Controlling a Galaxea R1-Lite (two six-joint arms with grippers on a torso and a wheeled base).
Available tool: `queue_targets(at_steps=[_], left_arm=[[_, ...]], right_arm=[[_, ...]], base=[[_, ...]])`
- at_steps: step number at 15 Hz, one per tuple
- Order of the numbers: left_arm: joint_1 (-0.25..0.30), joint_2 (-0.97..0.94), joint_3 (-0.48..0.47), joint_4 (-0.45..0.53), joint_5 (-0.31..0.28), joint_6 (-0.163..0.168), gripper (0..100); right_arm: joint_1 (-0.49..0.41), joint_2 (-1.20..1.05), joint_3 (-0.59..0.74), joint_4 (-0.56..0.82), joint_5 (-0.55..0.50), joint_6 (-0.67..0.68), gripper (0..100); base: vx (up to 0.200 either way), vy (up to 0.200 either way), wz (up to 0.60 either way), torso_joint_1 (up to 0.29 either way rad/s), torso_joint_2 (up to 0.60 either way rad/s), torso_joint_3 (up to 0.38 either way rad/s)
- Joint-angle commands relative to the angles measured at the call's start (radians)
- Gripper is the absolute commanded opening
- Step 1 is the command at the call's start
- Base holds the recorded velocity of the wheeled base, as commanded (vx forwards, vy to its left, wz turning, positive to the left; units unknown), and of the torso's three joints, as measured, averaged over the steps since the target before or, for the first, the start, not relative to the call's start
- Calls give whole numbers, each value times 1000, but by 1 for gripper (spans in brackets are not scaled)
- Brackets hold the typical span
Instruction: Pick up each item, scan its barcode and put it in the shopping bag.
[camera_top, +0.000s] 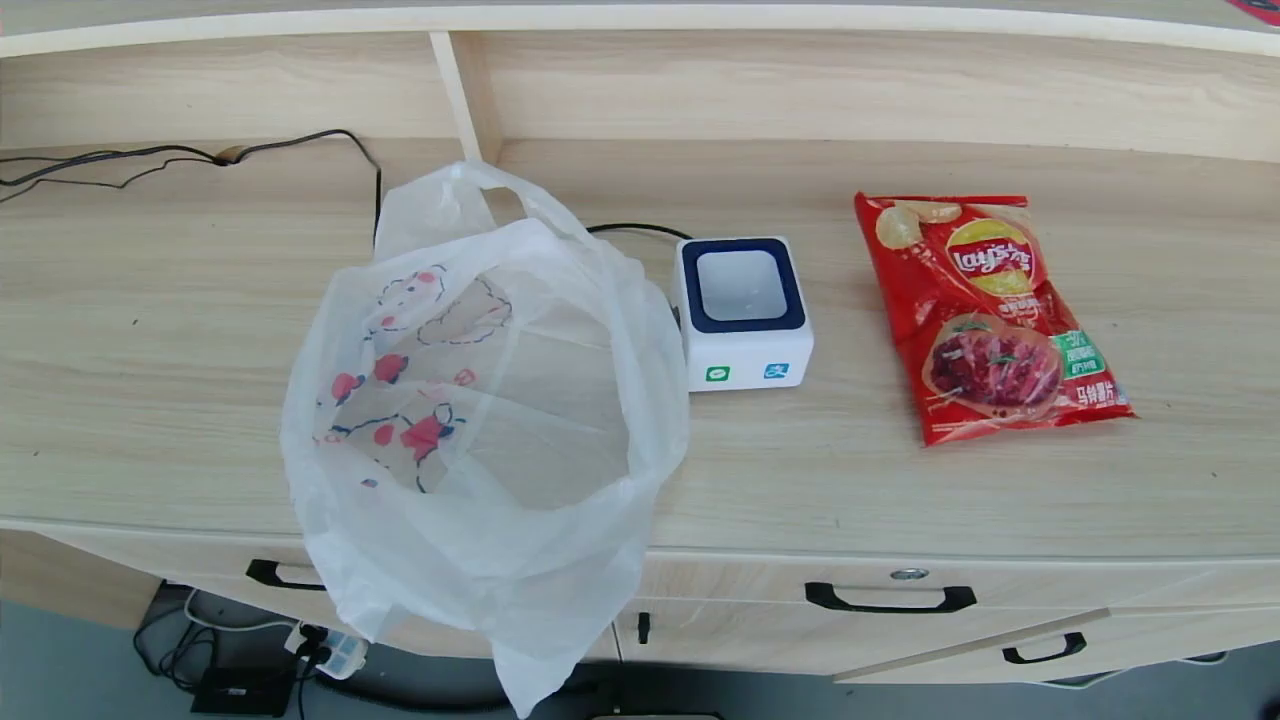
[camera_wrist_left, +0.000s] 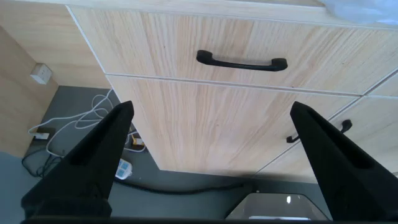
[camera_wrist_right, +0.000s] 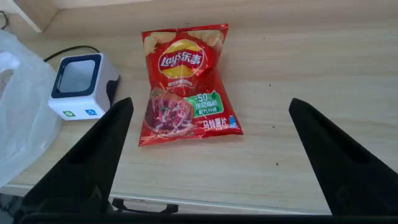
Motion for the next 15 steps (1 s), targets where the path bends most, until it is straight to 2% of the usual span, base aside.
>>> queue_targets(at_steps=[1,4,8,9,10,15], left_arm=[[0,0,0,-1,0,0,100],[0,0,0,-1,0,2,100],[0,0,0,-1,0,-1,100],[0,0,0,-1,0,-1,100],[0,0,0,-1,2,-17,100],[0,0,0,1,2,-12,100]], right_arm=[[0,291,-107,-56,92,-5,100],[3,402,-170,-54,96,-68,100],[20,503,-182,-54,98,-129,100],[21,505,-184,-54,98,-131,100],[31,555,-199,-59,98,-144,100],[72,655,-247,-100,89,-147,100]], base=[[0,0,0,0,0,0],[0,0,0,0,0,0],[0,0,0,0,0,0],[0,0,0,0,0,0],[0,0,0,0,0,0],[0,0,0,0,0,0]])
